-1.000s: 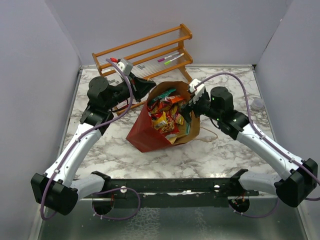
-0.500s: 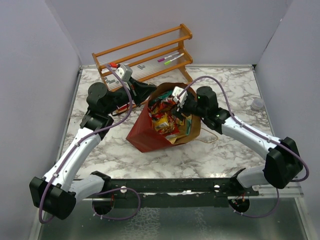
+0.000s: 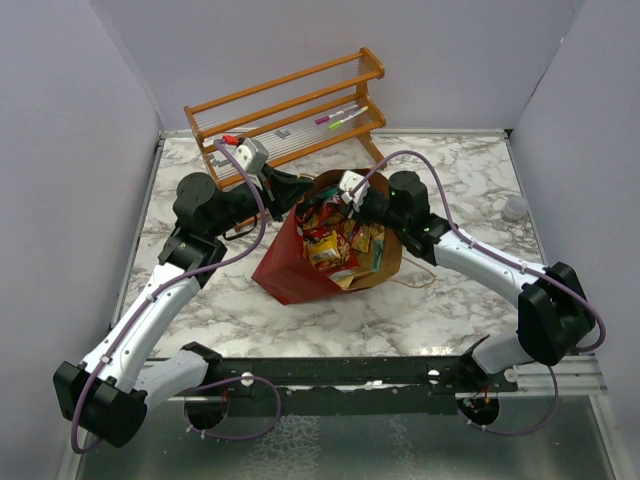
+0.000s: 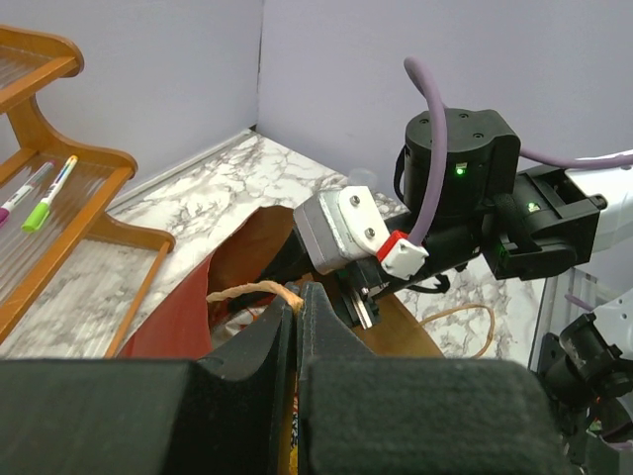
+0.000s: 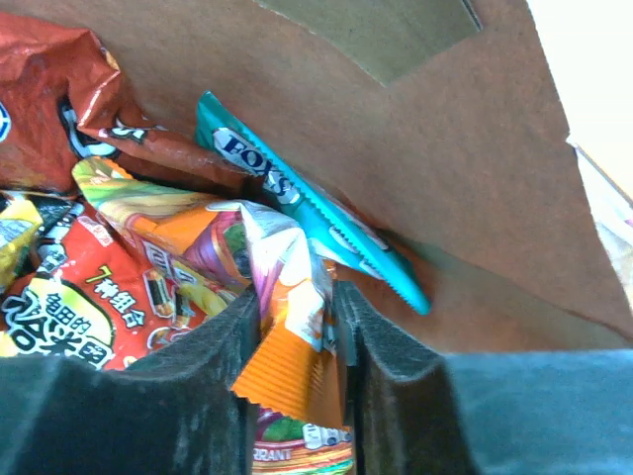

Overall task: Take the snacks out of the paper bag
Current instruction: Take out the snack from the paper bag, then place the snack at the center of the board.

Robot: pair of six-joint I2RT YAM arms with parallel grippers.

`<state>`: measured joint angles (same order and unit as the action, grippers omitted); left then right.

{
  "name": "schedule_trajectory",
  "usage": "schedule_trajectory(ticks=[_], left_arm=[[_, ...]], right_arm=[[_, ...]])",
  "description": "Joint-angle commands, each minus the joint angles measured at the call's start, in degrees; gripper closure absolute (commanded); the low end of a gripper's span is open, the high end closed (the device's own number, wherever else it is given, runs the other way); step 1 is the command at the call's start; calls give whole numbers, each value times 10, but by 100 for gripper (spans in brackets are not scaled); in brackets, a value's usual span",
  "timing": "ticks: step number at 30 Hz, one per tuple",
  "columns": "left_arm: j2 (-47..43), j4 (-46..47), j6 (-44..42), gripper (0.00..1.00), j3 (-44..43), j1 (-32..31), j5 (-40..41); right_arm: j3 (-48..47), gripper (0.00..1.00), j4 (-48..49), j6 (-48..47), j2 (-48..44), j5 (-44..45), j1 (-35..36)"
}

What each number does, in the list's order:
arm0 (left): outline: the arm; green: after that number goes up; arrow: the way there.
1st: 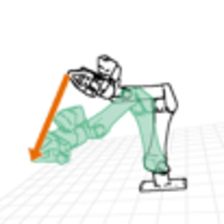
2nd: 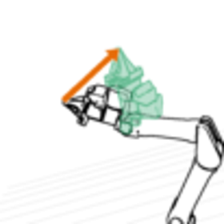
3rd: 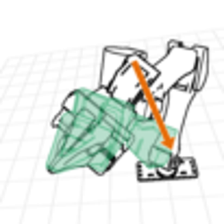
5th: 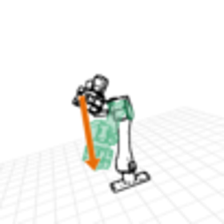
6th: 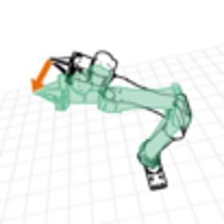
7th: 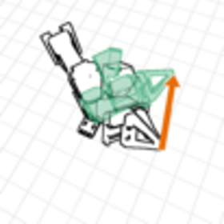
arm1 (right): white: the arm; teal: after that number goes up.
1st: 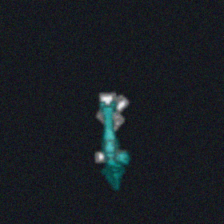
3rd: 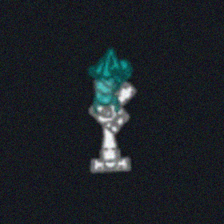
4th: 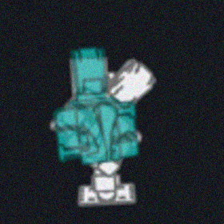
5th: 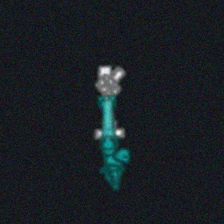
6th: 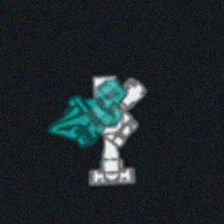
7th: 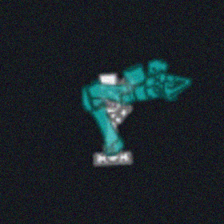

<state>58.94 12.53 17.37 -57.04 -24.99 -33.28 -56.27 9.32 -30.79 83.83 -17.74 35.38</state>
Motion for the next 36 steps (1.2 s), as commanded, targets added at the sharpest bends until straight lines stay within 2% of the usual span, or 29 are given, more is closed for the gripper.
schedule_trajectory(ticks=[1,4,8,14,24,30,33,36], left_arm=[[-24,8,-21,100,2,-7,23],[-27,-4,-29,100,2,-10,52],[-26,-25,-45,100,3,-15,107],[-34,-33,-53,100,11,-16,161],[-37,-37,-57,100,13,-17,178],[-36,-43,-57,100,11,-16,199],[-34,-44,-55,100,11,-16,206],[-32,-46,-55,100,11,-16,203]], right_arm=[[-21,75,21,3,6,-1,3],[-37,88,2,14,-3,-16,3],[-56,97,1,42,-22,-51,3],[-93,99,-6,96,-46,-65,3],[-119,99,-43,154,-143,6,3],[-75,99,-44,174,-247,128,3],[-41,99,-19,212,-300,260,3],[-3,98,3,250,-347,461,3]])
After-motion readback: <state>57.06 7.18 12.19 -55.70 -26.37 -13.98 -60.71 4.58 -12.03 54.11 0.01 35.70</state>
